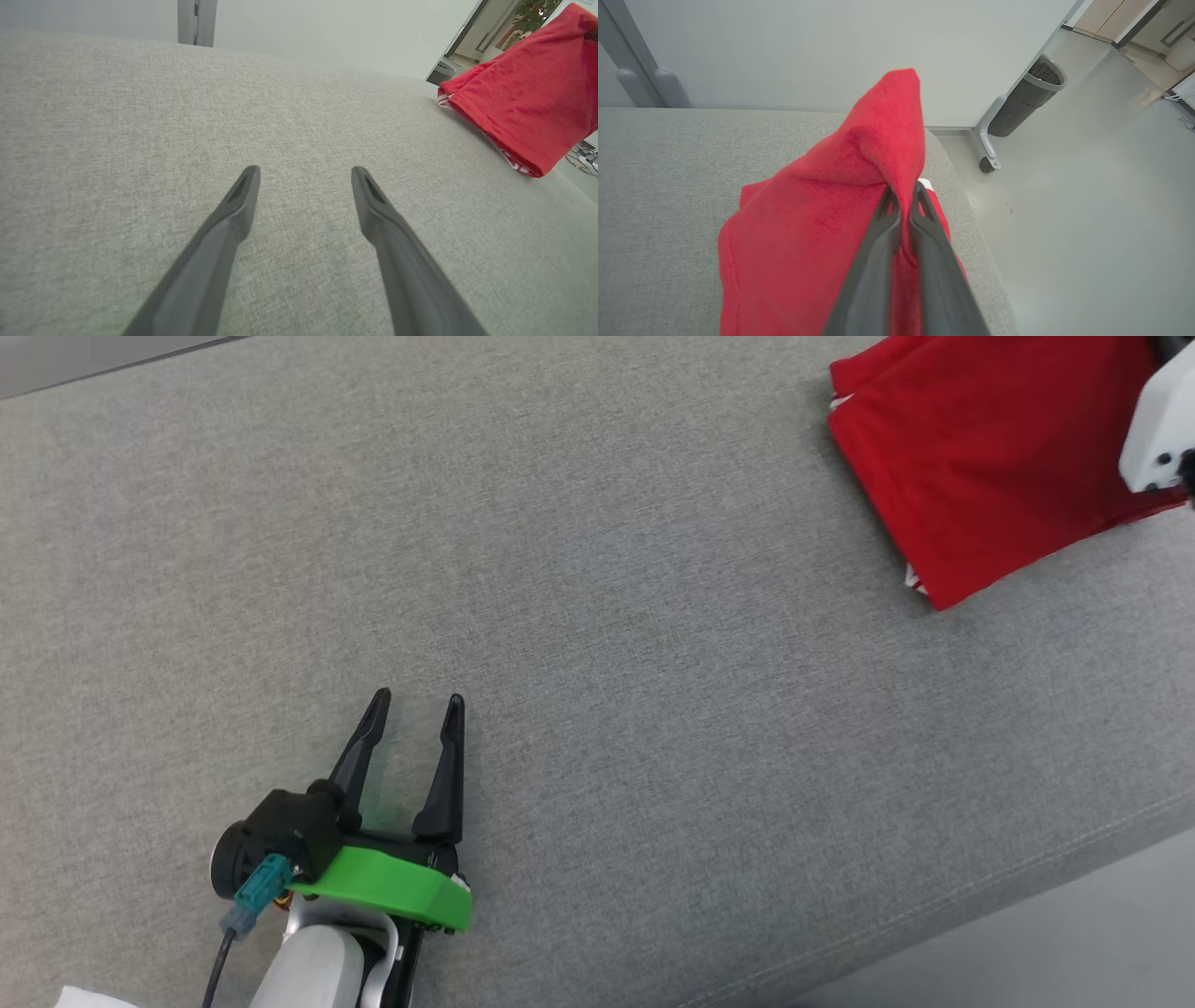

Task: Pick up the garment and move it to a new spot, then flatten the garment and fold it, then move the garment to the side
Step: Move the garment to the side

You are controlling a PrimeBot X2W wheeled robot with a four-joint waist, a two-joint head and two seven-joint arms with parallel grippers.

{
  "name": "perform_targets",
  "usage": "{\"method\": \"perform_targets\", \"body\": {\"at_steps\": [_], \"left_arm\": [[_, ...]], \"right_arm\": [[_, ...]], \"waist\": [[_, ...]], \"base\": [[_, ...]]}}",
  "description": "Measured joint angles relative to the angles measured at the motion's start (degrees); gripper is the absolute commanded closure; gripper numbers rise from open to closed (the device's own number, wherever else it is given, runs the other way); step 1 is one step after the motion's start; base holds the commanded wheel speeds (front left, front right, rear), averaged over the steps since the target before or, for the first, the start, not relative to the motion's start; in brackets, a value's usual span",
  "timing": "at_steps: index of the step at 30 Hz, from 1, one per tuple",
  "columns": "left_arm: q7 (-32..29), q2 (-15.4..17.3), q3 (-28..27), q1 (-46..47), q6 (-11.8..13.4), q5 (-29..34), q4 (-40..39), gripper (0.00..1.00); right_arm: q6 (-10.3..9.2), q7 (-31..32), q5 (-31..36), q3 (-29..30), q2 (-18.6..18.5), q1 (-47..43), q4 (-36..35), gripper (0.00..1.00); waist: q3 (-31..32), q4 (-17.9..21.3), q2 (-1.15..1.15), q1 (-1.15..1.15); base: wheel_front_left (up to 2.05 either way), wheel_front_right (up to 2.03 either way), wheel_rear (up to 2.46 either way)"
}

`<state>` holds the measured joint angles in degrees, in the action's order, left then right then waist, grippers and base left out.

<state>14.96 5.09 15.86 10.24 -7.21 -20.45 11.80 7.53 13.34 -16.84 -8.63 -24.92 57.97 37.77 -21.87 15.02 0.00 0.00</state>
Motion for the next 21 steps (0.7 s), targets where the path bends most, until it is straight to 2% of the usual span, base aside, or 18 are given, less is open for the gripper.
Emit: {"method": "perform_targets", "body": {"at_steps": [7, 13, 14, 15, 16, 21], "left_arm": [[0.00, 0.30, 0.74, 1.15, 0.00, 0.11, -0.30, 0.00], [0.01, 0.88, 1.24, 1.92, 0.00, 0.41, -0.63, 0.00], [0.01, 0.90, 1.40, 2.08, 0.00, 0.43, -0.71, 0.00], [0.01, 0.91, 1.54, 2.19, 0.00, 0.43, -0.82, 0.00], [0.01, 0.91, 1.67, 2.23, 0.00, 0.43, -0.89, 0.00], [0.09, 0.90, 2.15, 2.69, 0.00, 0.44, -1.01, 0.00]], "right_arm": [[0.01, 0.59, 2.46, 0.45, -6.42, 3.85, 5.23, 1.00], [0.01, -0.98, 5.68, 1.87, -8.81, 5.99, 10.81, 1.00], [0.01, -1.57, 6.46, 2.80, -8.92, 6.28, 11.96, 0.89], [0.01, -2.35, 7.21, 3.91, -8.89, 6.43, 13.21, 0.51], [0.00, -2.85, 7.91, 4.89, -8.87, 6.46, 14.18, 0.00], [0.00, -7.66, 12.57, 8.54, -7.83, 6.50, 17.69, 0.00]], "waist": [[-2.06, -2.22, 0.00, 0.00], [-4.17, -3.80, 0.00, 0.00], [-4.53, -4.07, 0.00, 0.00], [-4.84, -4.34, 0.00, 0.00], [-5.07, -4.56, 0.00, 0.00], [-5.99, -5.61, 0.00, 0.00]], "base": [[0.00, 0.00, 0.00], [0.00, 0.00, 0.00], [0.00, 0.00, 0.00], [0.00, 0.00, 0.00], [0.00, 0.00, 0.00], [0.00, 0.00, 0.00]]}}
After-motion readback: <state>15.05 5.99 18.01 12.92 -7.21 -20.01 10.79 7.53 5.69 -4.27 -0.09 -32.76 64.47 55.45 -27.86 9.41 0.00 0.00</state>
